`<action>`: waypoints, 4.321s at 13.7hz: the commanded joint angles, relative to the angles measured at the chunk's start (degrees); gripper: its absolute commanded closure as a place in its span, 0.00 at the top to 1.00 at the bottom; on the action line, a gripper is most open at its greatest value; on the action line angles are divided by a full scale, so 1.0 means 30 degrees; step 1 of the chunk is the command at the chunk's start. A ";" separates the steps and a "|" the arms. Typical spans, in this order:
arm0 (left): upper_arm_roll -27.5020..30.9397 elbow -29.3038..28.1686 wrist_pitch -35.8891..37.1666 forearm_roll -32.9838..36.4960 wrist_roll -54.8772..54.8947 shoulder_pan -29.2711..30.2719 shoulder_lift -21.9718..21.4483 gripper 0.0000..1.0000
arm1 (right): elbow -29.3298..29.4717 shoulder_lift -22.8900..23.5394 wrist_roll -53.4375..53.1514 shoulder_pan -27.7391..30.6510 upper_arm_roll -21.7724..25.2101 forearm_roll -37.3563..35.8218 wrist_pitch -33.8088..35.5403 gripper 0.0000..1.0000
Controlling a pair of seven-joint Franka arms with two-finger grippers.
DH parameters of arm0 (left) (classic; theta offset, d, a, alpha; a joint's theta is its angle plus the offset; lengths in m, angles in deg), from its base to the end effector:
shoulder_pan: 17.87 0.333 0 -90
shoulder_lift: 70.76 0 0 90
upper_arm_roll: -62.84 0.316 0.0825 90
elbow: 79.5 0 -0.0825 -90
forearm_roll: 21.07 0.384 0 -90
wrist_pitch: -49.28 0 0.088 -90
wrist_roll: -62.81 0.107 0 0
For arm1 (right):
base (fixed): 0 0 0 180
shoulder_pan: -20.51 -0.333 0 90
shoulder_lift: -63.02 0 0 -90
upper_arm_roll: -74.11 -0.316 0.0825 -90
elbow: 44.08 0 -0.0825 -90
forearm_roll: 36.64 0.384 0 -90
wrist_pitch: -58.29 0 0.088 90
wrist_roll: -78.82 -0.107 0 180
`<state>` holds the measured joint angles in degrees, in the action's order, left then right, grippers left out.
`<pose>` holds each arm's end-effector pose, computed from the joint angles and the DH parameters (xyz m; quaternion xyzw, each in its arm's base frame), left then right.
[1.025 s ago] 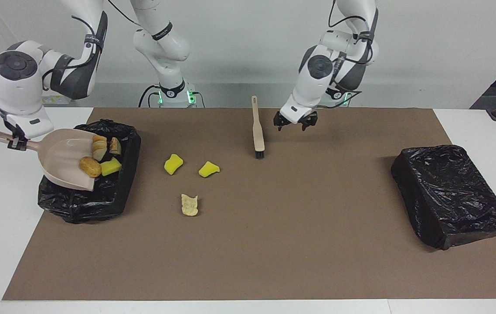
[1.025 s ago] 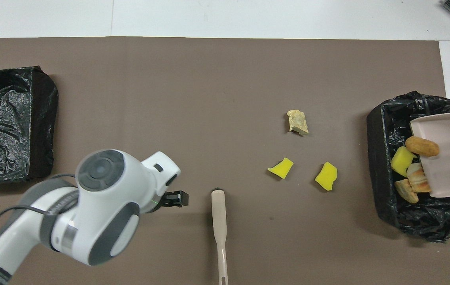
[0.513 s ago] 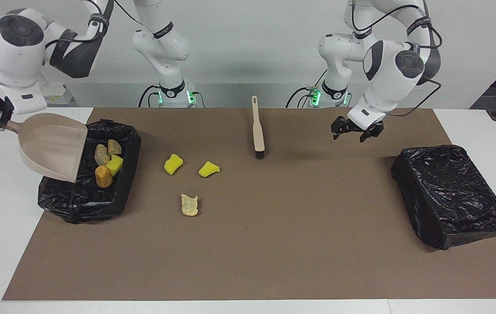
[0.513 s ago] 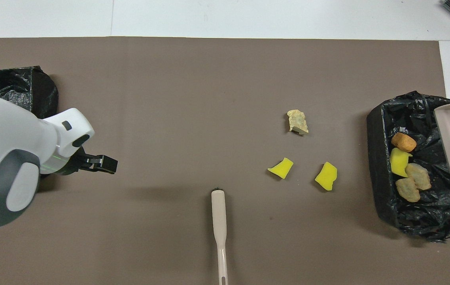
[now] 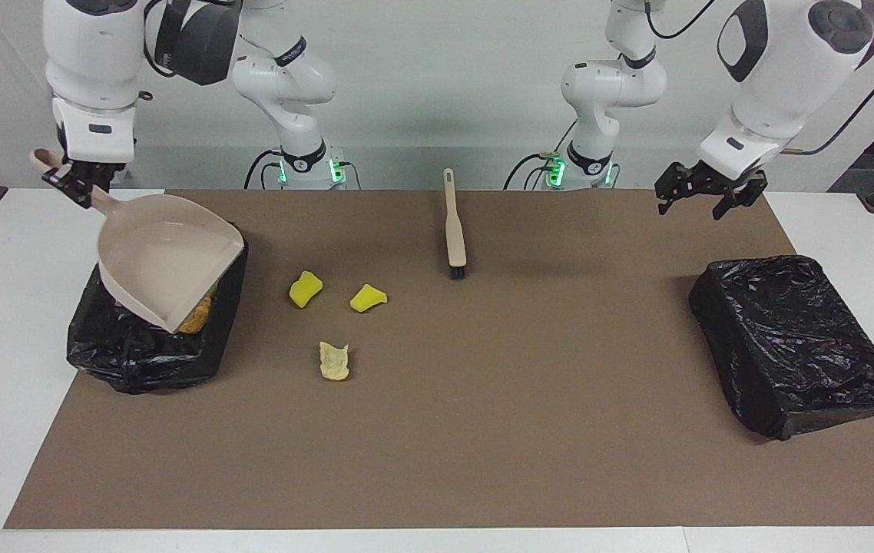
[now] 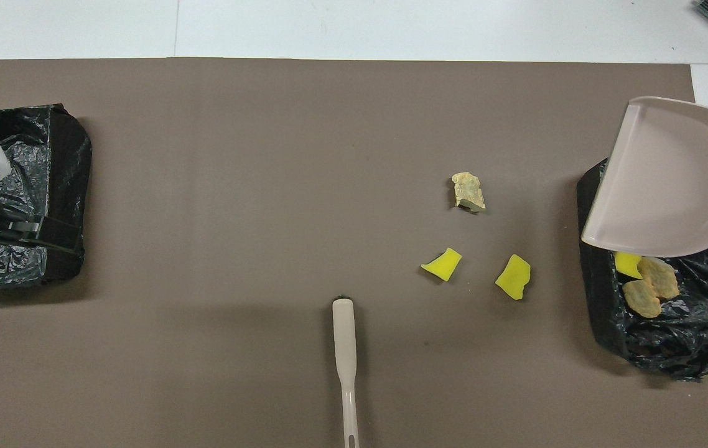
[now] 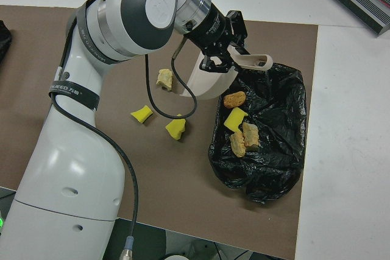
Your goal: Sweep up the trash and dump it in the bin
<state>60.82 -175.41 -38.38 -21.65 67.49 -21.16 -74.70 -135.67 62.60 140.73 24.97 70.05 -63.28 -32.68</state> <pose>0.5245 -0.0505 0.6098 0.9955 -0.0869 -0.0376 0.0036 0.5533 -0.0510 0.6281 0.8340 0.5013 -0.1208 0.1965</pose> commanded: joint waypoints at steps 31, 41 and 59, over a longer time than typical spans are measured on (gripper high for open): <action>-0.0204 0.0712 -0.0868 0.0457 0.0962 0.0864 0.0610 1.00 | 0.0090 0.3942 -2.2474 -0.7283 -0.0052 0.9254 -0.1223 0.00; -0.0204 0.0594 -0.0897 0.0457 0.0933 0.0864 0.0580 1.00 | 0.0846 0.7308 -2.8305 -1.0565 -0.0052 1.2306 -0.5912 0.00; -0.0204 0.0536 -0.0926 0.0457 0.0845 0.0835 0.0609 1.00 | 0.1554 1.0538 -3.0365 -1.1303 0.0006 1.1838 -0.9405 0.04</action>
<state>60.87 -173.12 -40.60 -21.27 69.50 -19.61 -72.69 -131.47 93.67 49.46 -9.32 70.35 -27.57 -60.08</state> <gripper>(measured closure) 0.000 0.674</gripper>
